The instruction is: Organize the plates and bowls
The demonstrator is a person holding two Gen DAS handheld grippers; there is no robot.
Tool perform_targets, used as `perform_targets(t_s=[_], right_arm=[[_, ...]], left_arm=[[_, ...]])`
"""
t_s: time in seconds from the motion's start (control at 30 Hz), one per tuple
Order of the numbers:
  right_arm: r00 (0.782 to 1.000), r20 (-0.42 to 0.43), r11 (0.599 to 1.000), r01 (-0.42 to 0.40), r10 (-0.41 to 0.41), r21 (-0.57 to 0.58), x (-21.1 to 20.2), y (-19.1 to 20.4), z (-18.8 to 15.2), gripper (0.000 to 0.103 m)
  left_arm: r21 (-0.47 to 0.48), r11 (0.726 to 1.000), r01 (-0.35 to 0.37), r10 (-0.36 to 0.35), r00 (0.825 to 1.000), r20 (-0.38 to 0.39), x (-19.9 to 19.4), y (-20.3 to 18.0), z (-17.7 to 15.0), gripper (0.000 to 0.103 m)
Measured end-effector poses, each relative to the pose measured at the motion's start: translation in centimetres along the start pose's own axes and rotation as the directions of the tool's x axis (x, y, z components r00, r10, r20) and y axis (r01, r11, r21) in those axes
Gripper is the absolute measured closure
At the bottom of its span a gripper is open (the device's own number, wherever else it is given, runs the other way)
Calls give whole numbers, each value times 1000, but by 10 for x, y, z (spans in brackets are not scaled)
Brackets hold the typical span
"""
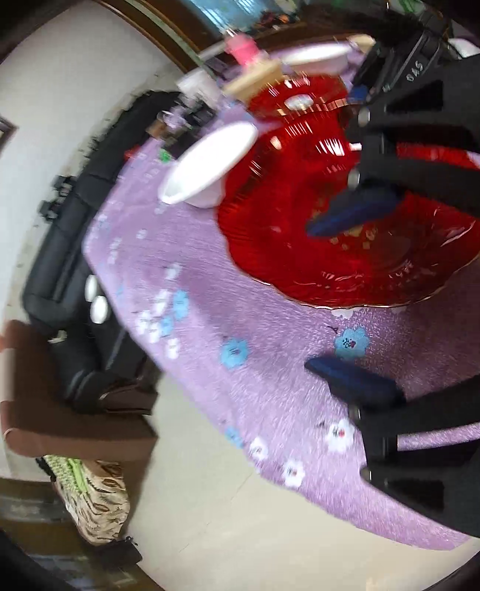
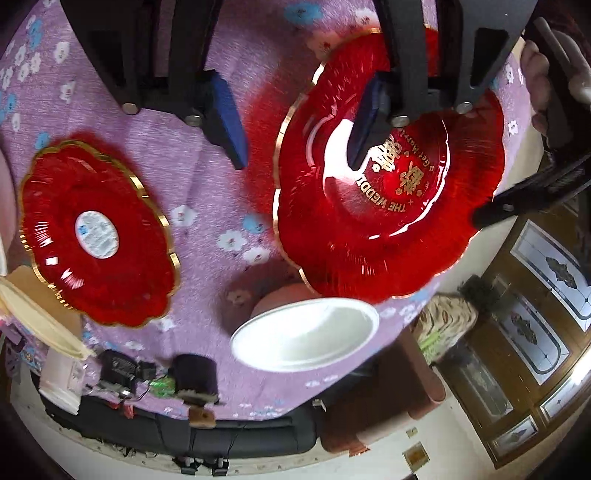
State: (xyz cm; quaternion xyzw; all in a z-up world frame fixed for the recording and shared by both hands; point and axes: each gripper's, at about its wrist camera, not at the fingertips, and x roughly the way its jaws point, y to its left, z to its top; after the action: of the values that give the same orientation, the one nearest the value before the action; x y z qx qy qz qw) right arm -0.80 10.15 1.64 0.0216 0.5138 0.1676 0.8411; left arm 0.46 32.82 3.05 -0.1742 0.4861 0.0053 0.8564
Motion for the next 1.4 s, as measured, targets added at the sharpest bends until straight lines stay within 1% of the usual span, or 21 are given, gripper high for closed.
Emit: perform_targets(t_s=[0.03, 0.07, 0.1, 0.13, 0.2, 0.27, 0.33, 0.4, 0.5, 0.57, 0.77, 0.87, 0.93, 0.97, 1.03, 1.07, 1.1, 1.17, 1.27, 1.3, 1.4], right_arm=[[1000, -8, 1000, 1, -1, 1, 4, 1, 1, 56], [1000, -16, 1000, -1, 1, 0, 7, 2, 2, 65], [1000, -24, 1000, -8, 8, -1, 9, 3, 2, 70], [1000, -24, 1000, -6, 6, -4, 11, 5, 0, 73], [1000, -10, 1000, 16, -16, -15, 10, 7, -2, 77], [1000, 2, 1000, 15, -15, -20, 6, 7, -4, 87], [1000, 9, 1000, -11, 11, -20, -1, 8, -7, 87], [999, 27, 999, -20, 21, -40, -10, 15, -11, 87], [997, 70, 997, -19, 24, -81, -21, 27, -16, 87], [996, 83, 995, -28, 36, -98, -26, 35, -18, 87], [997, 56, 993, -46, 52, -105, -12, 35, -24, 87], [998, 44, 994, -45, 49, -100, -1, 34, -27, 87], [998, 44, 994, -29, 34, -107, 4, 33, -30, 87], [998, 51, 994, -23, 28, -109, 7, 32, -30, 86], [997, 63, 996, -30, 36, -84, 6, 28, -31, 86], [997, 62, 996, -38, 43, -75, 4, 26, -32, 84], [996, 59, 996, -58, 61, -61, 1, 23, -32, 82], [993, 70, 995, -93, 96, -43, -9, 17, -32, 71], [989, 115, 995, -91, 97, -48, -32, 12, -32, 68], [988, 123, 994, -92, 98, -50, -39, 10, -32, 68], [984, 157, 995, -74, 84, -65, -66, 1, -26, 68]], left_arm=[[9, 1000, -8, 9, 1000, -24, 8, -3, -2, 61], [16, 1000, -7, 8, 999, -39, 11, -4, -5, 77], [23, 1000, -5, 6, 999, -49, 14, -6, -6, 87], [29, 999, -18, 19, 999, -40, 13, -8, -8, 87], [20, 1000, -22, 23, 999, -34, 9, -7, -11, 87], [10, 1000, -20, 21, 1000, -17, 0, -3, -15, 87], [-1, 1000, -12, 12, 1000, -4, -12, 0, -19, 87], [-2, 1000, -16, 16, 1000, 27, -27, 1, -24, 87], [-2, 999, -34, 34, 997, 63, -46, 3, -27, 87], [3, 998, -56, 56, 995, 83, -54, 4, -31, 87], [-22, 996, -83, 84, 995, 49, -43, 14, -39, 87], [-15, 991, -133, 133, 989, 56, -35, 14, -39, 87], [-12, 987, -161, 161, 985, 63, -33, 14, -37, 87], [-11, 985, -172, 173, 983, 65, -33, 15, -36, 85], [-16, 982, -190, 190, 980, 61, -35, 15, -36, 78], [-25, 982, -189, 191, 980, 63, -40, 16, -36, 70], [-31, 982, -185, 187, 980, 68, -45, 17, -38, 62], [-44, 984, -174, 178, 980, 94, -63, 18, -41, 55], [-37, 986, -161, 164, 979, 117, -87, 13, -47, 54], [-30, 990, -138, 140, 983, 117, -98, 10, -49, 54], [21, 999, -35, 32, 992, 123, -138, -8, -52, 54]])
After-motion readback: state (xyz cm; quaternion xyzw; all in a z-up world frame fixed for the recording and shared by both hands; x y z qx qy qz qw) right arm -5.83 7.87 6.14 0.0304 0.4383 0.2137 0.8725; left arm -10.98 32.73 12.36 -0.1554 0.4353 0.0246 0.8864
